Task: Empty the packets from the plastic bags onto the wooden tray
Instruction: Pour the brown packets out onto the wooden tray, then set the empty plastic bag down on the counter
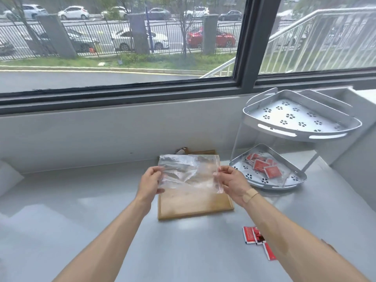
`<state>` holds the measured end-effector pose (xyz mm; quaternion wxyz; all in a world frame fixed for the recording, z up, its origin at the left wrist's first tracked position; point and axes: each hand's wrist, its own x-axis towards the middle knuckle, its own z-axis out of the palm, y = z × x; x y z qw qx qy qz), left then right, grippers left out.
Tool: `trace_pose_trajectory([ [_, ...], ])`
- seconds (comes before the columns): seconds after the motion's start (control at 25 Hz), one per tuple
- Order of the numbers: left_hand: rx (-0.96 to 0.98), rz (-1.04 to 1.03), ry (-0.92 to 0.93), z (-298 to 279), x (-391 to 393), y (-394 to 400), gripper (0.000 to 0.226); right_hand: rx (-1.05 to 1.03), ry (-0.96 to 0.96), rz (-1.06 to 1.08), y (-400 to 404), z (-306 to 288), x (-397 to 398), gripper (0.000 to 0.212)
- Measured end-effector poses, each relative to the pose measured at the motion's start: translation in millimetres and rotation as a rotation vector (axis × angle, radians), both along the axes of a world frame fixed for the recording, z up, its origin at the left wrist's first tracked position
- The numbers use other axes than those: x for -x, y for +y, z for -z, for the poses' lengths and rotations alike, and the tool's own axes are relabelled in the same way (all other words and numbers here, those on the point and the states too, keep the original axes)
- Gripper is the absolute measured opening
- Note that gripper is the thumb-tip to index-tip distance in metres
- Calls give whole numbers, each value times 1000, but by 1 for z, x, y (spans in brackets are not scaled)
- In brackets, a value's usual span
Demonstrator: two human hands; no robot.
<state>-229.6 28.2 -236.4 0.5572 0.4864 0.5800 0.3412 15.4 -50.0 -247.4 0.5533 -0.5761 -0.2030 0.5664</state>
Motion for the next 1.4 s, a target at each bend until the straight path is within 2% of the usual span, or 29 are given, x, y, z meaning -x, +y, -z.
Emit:
trace_pose_trajectory([
  [0.08, 38, 31, -49, 0, -17, -24, 15, -4, -30, 52, -31, -1, -9, 35],
  [0.16, 6, 88, -10, 3, -39, -50, 17, -4, -51, 98, -67, -3, -23, 49],
  [0.24, -37, 105, 32, 8, -62, -74, 9, 15, -68, 142, -104, -3, -40, 54],
  [0.44, -38, 289, 25, 21, -131, -127, 15, 131, -122, 255, -203, 9, -89, 22],
  [0.6, -69, 443, 84, 32, -193, -163, 18, 211, -209, 376, -277, 20, -132, 14],
  [0.84, -55, 667, 180, 49, -292, -216, 24, 297, -235, 537, -377, 42, -188, 15],
  [1.12, -16, 800, 254, 71, -385, -277, 22, 467, -202, 639, -458, 72, -230, 13],
  [1.4, -91, 965, 515, 89, -444, -317, 23, 586, -187, 705, -497, 95, -245, 23],
])
